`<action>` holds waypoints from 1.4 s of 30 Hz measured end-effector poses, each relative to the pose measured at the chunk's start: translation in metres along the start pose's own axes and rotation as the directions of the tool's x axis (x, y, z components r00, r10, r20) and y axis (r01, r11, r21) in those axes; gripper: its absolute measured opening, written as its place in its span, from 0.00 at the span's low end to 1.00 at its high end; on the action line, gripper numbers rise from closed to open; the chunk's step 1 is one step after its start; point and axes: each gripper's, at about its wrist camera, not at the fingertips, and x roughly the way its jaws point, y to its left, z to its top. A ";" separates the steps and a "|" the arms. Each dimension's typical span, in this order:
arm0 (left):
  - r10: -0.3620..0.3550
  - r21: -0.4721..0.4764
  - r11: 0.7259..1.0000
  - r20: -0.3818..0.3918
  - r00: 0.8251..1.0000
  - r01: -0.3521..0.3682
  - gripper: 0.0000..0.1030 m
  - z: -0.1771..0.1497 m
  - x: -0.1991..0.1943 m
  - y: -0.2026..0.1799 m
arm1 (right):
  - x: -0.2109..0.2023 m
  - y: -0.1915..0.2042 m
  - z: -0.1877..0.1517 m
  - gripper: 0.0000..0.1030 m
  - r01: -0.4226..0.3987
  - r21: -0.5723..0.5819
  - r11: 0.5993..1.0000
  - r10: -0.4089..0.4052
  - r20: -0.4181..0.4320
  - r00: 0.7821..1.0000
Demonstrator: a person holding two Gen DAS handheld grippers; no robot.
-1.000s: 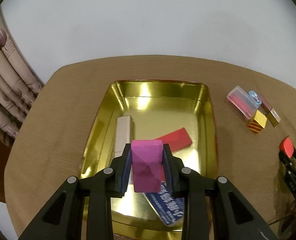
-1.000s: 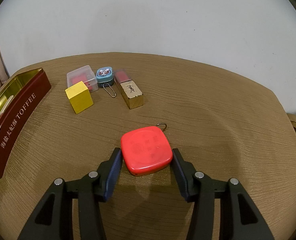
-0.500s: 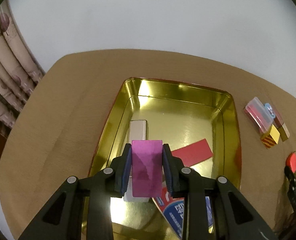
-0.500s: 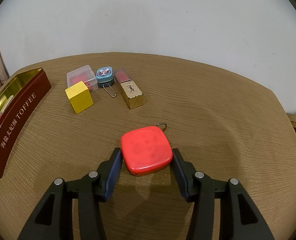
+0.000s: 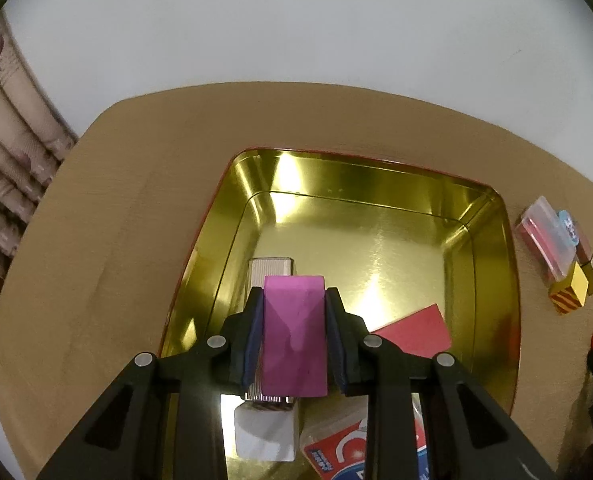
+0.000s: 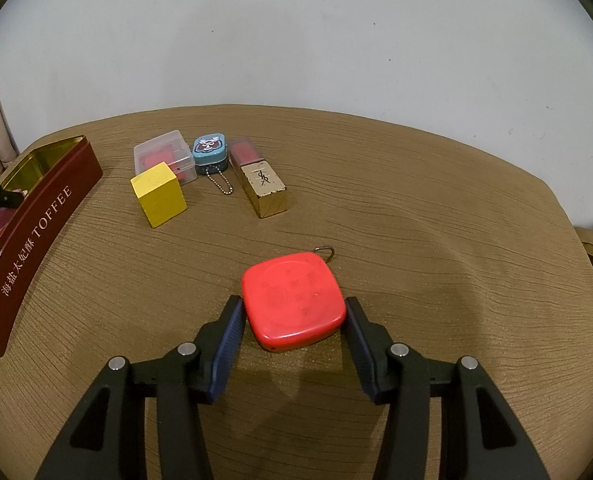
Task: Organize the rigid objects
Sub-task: 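Carry the pink block into the gold tray and open the left gripper, then lower the red rounded case into the gold tray and open the right gripper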
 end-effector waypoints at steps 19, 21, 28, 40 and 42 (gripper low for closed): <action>-0.009 0.068 0.998 0.109 0.994 0.001 0.43 -0.030 -0.052 -0.007 | 0.001 0.000 0.000 0.50 0.004 -0.002 1.000 -0.004 -0.002 1.000; -0.006 0.087 0.996 0.136 0.991 -0.006 0.45 -0.039 -0.062 -0.010 | 0.001 -0.001 0.000 0.50 0.002 0.000 1.000 -0.002 -0.002 1.000; 0.024 0.100 0.994 0.160 0.987 -0.040 0.45 -0.064 -0.075 -0.012 | 0.000 0.000 0.000 0.50 0.009 -0.009 1.000 -0.009 -0.002 1.000; 0.028 0.043 0.998 0.164 0.986 -0.036 0.49 -0.090 -0.085 0.020 | 0.002 0.004 0.005 0.49 0.054 0.020 0.998 -0.053 -0.035 0.998; 0.035 0.047 0.998 0.169 0.985 -0.044 0.49 -0.092 -0.086 0.021 | 0.001 0.008 0.007 0.49 0.060 0.015 0.998 -0.059 -0.039 0.997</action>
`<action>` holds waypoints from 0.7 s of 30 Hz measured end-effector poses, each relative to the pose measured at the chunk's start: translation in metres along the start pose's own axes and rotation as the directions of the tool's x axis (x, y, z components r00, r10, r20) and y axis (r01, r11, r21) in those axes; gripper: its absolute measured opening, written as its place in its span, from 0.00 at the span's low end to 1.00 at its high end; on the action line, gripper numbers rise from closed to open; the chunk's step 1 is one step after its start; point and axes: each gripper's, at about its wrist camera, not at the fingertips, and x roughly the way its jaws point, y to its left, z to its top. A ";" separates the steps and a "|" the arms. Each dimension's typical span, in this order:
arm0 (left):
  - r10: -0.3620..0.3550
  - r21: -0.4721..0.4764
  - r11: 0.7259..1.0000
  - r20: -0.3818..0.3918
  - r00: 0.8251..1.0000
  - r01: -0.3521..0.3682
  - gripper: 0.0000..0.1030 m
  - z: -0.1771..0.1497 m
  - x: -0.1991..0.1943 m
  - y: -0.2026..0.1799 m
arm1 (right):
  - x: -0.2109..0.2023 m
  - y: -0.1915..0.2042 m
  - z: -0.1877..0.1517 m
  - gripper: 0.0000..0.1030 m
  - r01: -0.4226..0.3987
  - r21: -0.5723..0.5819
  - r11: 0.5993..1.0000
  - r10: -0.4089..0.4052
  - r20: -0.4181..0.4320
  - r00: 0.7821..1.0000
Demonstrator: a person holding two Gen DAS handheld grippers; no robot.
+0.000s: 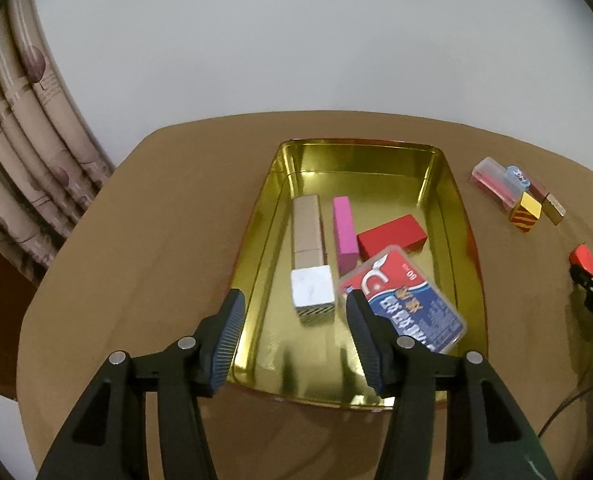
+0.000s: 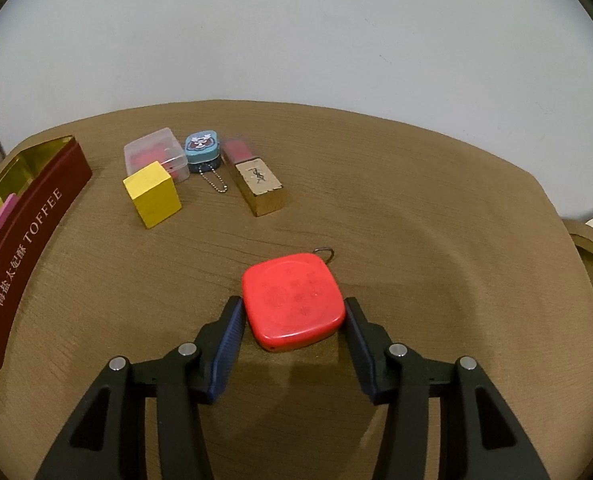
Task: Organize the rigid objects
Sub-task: 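Lower the red rounded case into the gold tray and open the right gripper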
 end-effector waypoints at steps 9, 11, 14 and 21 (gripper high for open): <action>-0.016 0.015 1.000 0.024 1.000 0.016 0.56 -0.005 -0.010 0.000 | -0.016 0.021 0.003 0.49 -0.013 -0.029 1.000 0.014 0.011 1.000; -0.029 0.017 0.999 0.031 0.999 0.029 0.58 -0.003 -0.013 0.001 | -0.019 0.023 0.004 0.49 -0.014 -0.023 1.000 0.015 0.015 1.000; -0.036 0.010 0.999 0.039 0.999 0.035 0.61 -0.002 -0.014 0.004 | -0.027 0.024 0.003 0.49 -0.023 -0.011 1.000 0.023 0.017 1.000; -0.008 0.008 1.000 0.029 1.000 0.008 0.61 -0.003 -0.009 0.009 | -0.039 0.042 0.005 0.49 -0.054 -0.019 0.998 0.054 0.037 0.998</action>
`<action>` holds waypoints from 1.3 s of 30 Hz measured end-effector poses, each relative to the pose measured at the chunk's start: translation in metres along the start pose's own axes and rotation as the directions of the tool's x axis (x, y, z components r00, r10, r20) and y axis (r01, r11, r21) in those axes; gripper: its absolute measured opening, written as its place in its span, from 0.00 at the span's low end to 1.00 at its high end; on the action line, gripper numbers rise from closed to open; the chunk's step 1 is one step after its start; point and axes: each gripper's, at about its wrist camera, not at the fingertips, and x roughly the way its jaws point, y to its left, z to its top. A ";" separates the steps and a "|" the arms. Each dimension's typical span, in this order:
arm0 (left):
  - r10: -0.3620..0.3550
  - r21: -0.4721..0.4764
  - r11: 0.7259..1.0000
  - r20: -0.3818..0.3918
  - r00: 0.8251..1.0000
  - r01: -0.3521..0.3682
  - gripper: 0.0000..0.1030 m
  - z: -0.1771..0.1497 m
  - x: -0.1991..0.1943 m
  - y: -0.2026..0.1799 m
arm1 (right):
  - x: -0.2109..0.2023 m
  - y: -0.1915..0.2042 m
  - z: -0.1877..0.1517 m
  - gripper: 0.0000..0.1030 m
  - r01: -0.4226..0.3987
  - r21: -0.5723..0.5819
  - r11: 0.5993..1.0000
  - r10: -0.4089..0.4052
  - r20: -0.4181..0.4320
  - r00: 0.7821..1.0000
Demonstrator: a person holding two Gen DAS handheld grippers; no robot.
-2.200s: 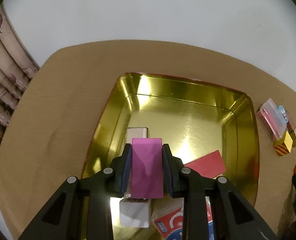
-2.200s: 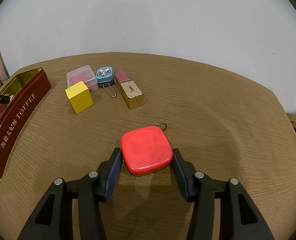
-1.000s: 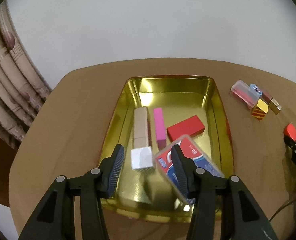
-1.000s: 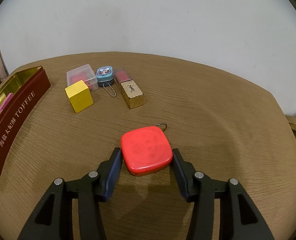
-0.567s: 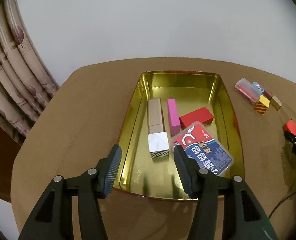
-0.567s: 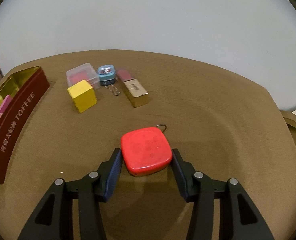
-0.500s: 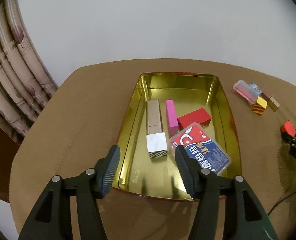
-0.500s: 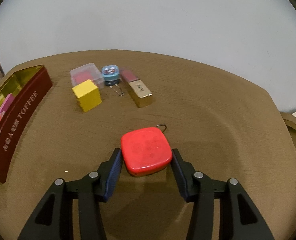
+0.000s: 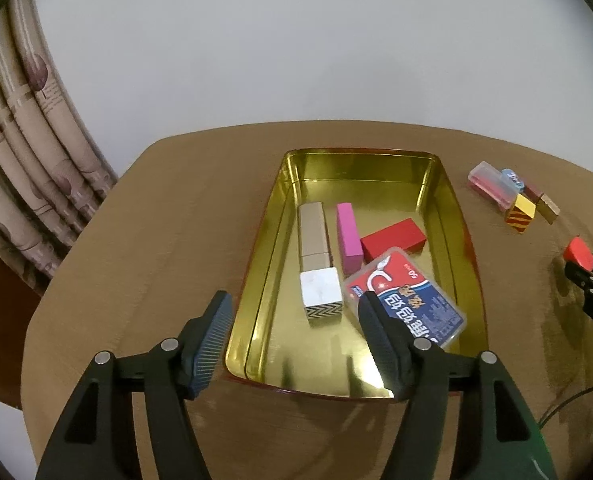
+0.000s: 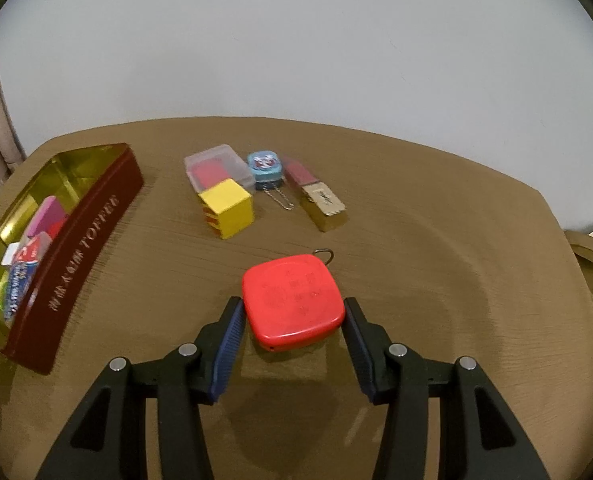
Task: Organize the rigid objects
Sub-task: 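Lower the red rounded case into the gold tray and open the right gripper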
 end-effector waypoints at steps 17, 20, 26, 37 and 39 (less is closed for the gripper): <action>0.006 -0.099 0.995 -0.013 1.000 -0.007 0.68 0.006 0.005 0.032 | -0.033 0.078 0.018 0.49 -0.139 -0.098 0.985 0.145 0.058 0.988; 0.004 -0.124 0.992 -0.025 1.000 -0.007 0.68 0.007 0.008 0.039 | -0.038 0.099 0.024 0.49 -0.170 -0.130 0.977 0.180 0.070 0.981; 0.012 -0.154 0.988 -0.026 1.000 -0.016 0.69 0.009 0.010 0.051 | -0.037 0.139 0.030 0.49 -0.225 -0.181 0.957 0.238 0.056 0.970; 0.024 -0.182 0.983 -0.033 0.999 -0.029 0.70 0.011 0.012 0.063 | 0.000 0.191 0.050 0.49 -0.238 -0.226 0.945 0.240 -0.020 0.971; 0.009 -0.184 0.983 -0.036 0.999 -0.015 0.70 0.011 0.013 0.063 | 0.009 0.196 0.055 0.49 -0.240 -0.224 0.945 0.235 -0.051 0.971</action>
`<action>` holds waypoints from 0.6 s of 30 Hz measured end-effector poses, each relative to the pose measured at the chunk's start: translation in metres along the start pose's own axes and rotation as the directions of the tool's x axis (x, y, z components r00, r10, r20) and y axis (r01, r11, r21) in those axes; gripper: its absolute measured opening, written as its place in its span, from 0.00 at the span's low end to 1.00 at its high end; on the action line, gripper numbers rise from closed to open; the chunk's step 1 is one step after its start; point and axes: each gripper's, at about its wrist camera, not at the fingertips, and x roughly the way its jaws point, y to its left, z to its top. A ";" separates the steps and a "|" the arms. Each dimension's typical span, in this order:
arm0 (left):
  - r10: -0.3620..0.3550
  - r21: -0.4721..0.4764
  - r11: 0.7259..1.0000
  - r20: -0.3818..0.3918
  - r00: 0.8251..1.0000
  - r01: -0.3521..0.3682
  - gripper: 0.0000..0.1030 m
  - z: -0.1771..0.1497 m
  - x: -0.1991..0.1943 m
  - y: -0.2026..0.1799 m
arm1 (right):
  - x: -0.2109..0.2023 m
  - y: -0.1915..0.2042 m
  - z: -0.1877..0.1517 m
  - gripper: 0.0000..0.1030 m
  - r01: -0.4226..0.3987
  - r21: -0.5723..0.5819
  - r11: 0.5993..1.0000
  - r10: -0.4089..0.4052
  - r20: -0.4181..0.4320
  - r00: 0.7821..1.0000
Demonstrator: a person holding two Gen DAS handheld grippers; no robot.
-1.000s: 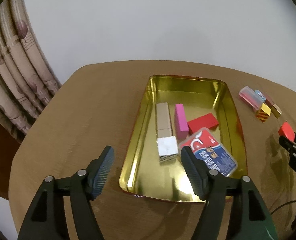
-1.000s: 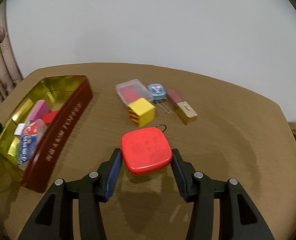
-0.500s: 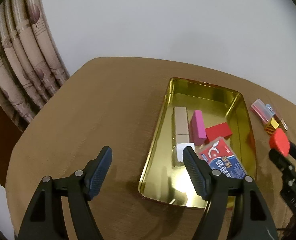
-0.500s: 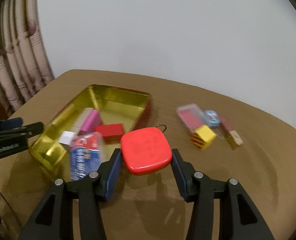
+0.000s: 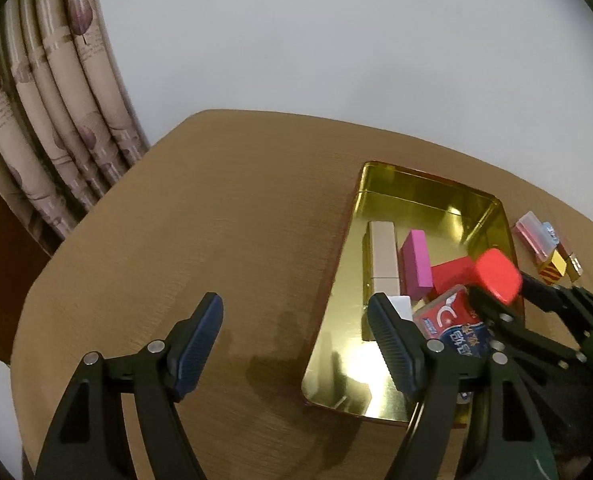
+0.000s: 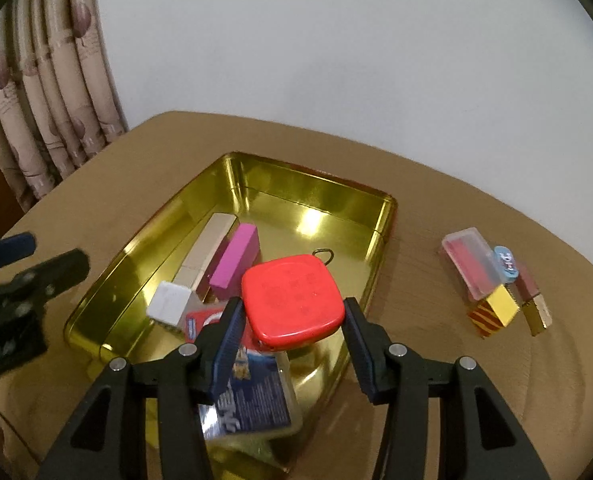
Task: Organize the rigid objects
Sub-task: 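Lower the red rounded case into the gold tray and open the right gripper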
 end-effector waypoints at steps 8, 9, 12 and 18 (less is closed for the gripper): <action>-0.007 0.011 1.000 0.003 1.000 0.007 0.70 0.000 0.000 0.000 | 0.020 0.002 0.007 0.49 0.021 -0.017 1.000 -0.022 -0.040 0.999; -0.007 0.009 1.000 0.000 1.000 0.007 0.70 0.000 0.001 0.000 | 0.021 0.001 0.009 0.49 0.025 -0.016 1.000 -0.026 -0.039 0.999; -0.006 0.007 1.000 -0.010 1.000 0.006 0.70 0.000 0.004 0.001 | 0.025 -0.002 0.012 0.49 0.019 -0.003 1.000 -0.019 -0.052 0.998; -0.003 0.008 1.000 -0.011 1.000 0.003 0.70 0.000 0.004 0.001 | 0.025 -0.004 0.010 0.48 -0.009 0.007 1.000 0.009 -0.053 0.999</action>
